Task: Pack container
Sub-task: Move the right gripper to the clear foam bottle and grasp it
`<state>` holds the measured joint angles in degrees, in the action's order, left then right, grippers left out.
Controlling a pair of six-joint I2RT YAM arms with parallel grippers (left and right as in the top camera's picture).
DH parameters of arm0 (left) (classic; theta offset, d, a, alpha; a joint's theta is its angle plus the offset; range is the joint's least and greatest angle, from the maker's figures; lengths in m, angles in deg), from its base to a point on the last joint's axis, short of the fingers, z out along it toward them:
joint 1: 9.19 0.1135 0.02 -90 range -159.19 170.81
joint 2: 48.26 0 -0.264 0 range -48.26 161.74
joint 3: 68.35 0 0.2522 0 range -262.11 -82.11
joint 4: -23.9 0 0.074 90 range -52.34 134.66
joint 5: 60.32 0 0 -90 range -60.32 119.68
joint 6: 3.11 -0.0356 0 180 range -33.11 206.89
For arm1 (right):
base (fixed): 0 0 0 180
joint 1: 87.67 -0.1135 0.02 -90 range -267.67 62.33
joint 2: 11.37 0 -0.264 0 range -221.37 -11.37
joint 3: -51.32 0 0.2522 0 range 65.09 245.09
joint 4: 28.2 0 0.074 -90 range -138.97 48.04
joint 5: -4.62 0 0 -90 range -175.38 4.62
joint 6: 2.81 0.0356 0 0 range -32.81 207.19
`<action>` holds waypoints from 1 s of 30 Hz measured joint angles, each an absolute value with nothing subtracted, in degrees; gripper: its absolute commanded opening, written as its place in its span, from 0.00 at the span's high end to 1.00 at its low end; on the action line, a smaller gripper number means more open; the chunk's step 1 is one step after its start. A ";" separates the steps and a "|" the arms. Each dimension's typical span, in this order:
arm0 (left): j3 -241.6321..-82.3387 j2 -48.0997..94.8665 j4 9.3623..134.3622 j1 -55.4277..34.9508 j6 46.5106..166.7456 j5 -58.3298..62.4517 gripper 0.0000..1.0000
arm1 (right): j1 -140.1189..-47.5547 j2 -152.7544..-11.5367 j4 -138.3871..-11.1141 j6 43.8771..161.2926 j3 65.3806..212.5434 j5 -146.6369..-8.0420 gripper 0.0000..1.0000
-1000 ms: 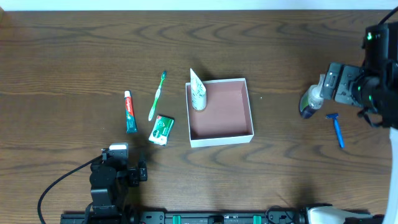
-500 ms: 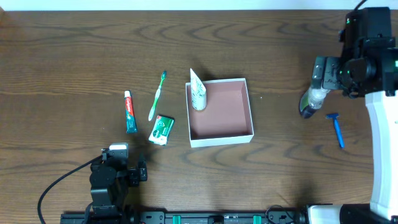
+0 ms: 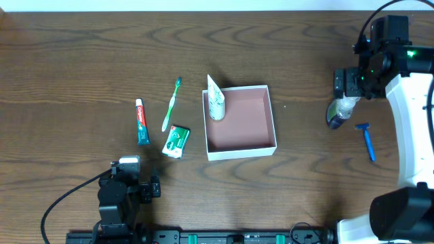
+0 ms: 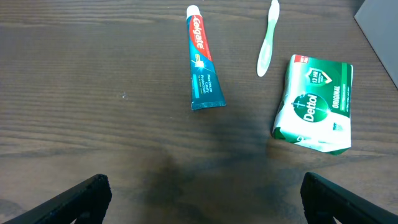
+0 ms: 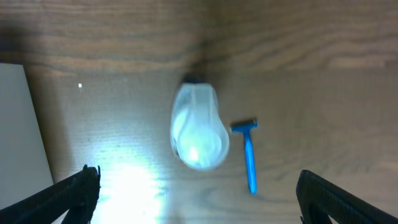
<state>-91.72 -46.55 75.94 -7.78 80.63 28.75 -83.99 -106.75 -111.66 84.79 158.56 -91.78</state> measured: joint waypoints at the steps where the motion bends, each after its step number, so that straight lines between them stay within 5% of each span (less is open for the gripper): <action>1: -91.72 -46.55 75.94 -7.78 80.63 28.75 0.02 | -83.99 -107.18 -111.20 84.38 158.56 -91.36 0.03; 22: -91.72 -46.55 75.94 -7.78 80.63 28.75 0.02 | -83.16 -117.32 -111.35 81.91 158.23 -89.68 0.12; 30: -91.72 -46.55 75.94 -7.78 80.63 28.75 0.02 | -82.81 -117.32 -111.52 81.95 158.23 -89.63 0.27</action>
